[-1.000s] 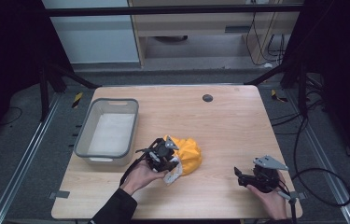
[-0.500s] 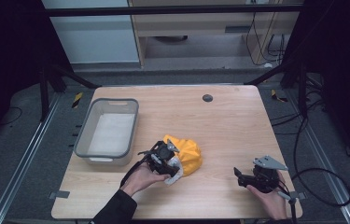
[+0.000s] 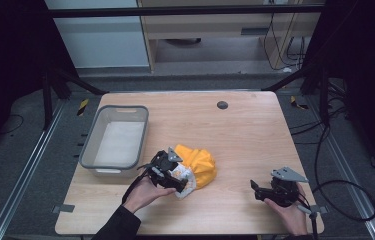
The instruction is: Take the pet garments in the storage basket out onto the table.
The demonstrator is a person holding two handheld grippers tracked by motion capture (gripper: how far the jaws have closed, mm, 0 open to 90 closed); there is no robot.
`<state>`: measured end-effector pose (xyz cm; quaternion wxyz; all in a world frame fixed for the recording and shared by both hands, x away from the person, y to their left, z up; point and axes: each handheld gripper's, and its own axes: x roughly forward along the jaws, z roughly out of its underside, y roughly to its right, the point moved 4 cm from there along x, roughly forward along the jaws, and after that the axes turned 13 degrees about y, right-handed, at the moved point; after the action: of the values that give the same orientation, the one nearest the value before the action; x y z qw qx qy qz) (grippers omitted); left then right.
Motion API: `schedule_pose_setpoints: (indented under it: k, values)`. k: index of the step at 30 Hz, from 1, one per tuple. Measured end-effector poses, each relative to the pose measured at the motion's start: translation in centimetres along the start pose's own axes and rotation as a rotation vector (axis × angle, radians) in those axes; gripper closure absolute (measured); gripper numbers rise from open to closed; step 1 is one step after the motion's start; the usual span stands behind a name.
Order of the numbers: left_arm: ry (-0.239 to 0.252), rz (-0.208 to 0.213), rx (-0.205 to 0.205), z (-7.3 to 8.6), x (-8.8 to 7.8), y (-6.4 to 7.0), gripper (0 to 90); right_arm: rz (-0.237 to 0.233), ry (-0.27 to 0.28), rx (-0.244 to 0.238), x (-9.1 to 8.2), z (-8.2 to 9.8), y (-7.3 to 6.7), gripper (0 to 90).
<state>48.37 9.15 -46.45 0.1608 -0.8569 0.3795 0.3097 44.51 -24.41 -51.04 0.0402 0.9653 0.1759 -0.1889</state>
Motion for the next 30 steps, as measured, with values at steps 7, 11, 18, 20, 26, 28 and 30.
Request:
schedule_pose_setpoints:
  k: [7, 11, 18, 20, 26, 28, 30]
  values:
    - [0.054, -0.02, -0.023, 1.0, -1.6, -0.2, 10.7, -0.004, 0.0, -0.002, 0.0, 0.0, -0.1, 9.1]
    - [0.085, -0.055, -0.037, 1.7, -2.9, -0.5, 10.6, -0.005, -0.001, -0.012, 0.0, 0.0, -0.1, 8.9]
    - [0.115, -0.095, -0.041, 3.2, -3.8, -1.1, 10.6, -0.006, -0.005, -0.014, 0.0, 0.1, -0.2, 8.6]
    - [0.12, -0.096, -0.052, 3.6, -4.0, -1.3, 10.6, -0.009, -0.006, -0.017, 0.1, 0.1, -0.3, 8.5]
    - [0.123, -0.092, -0.059, 5.2, -4.9, -1.4, 10.6, -0.017, -0.013, -0.02, 0.1, 0.2, -0.5, 8.1]
    - [0.121, -0.091, -0.065, 5.9, -5.3, -1.6, 10.6, -0.016, -0.014, -0.02, 0.1, 0.2, -0.5, 8.0]
    - [0.121, -0.095, -0.067, 6.2, -5.5, -1.6, 10.6, -0.015, -0.014, -0.02, 0.1, 0.2, -0.5, 8.0]
